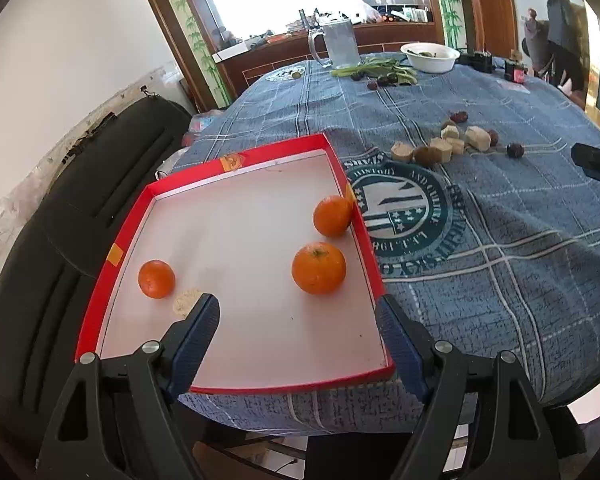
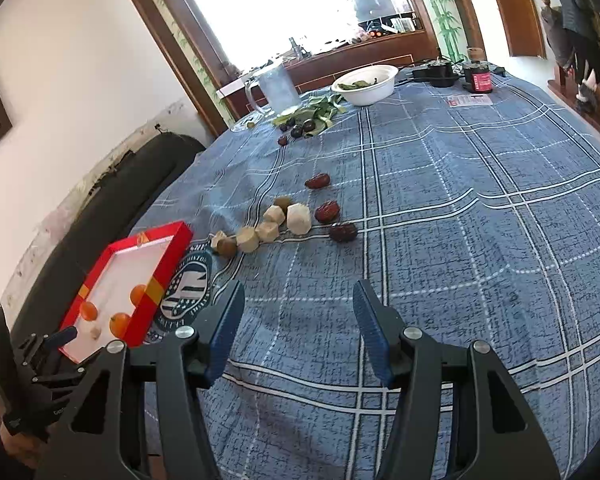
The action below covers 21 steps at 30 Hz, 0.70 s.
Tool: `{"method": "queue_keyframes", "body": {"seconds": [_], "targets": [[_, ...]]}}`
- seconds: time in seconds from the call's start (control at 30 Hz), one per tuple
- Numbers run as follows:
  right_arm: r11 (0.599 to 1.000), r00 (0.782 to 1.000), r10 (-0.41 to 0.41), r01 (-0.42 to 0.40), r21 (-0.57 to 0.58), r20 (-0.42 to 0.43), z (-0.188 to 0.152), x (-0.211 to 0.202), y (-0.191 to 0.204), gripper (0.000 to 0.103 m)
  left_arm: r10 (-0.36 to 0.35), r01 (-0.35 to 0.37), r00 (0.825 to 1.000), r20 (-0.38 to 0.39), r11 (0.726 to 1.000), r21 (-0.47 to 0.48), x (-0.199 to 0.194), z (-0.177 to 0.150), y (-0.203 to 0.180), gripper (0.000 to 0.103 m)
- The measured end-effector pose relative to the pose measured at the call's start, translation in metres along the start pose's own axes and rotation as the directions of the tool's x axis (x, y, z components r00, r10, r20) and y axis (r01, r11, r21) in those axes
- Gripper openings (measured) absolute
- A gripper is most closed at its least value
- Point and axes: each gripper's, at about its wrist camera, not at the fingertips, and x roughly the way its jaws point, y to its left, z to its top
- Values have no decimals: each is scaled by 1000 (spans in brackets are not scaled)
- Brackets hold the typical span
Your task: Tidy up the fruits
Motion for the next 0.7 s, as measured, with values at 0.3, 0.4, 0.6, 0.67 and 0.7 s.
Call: {"method": "queue_keyframes", "body": {"seconds": [0.3, 0.4, 0.6, 0.67, 0.7], "targets": [[999, 1000, 11, -12, -47, -25, -7, 8, 13, 58, 25, -25, 1000, -2, 997, -79, 2, 4, 25, 80], [999, 999, 0, -1, -51, -33, -5, 12, 13, 58, 4, -2, 1000, 18, 997, -82, -3, 7, 25, 80], [996, 997, -50, 46, -80, -61, 16, 33, 8, 58, -100, 105, 993, 67, 993, -62, -15, 22, 11, 80], [992, 995, -65, 56, -110, -80, 23, 43, 8, 58, -145, 149, 986, 88, 987, -50, -18, 29, 3, 80], [990, 993, -82, 72, -121, -80, 27, 48, 7, 58, -179, 184, 979, 96, 982, -48, -18, 35, -1, 80]]}}
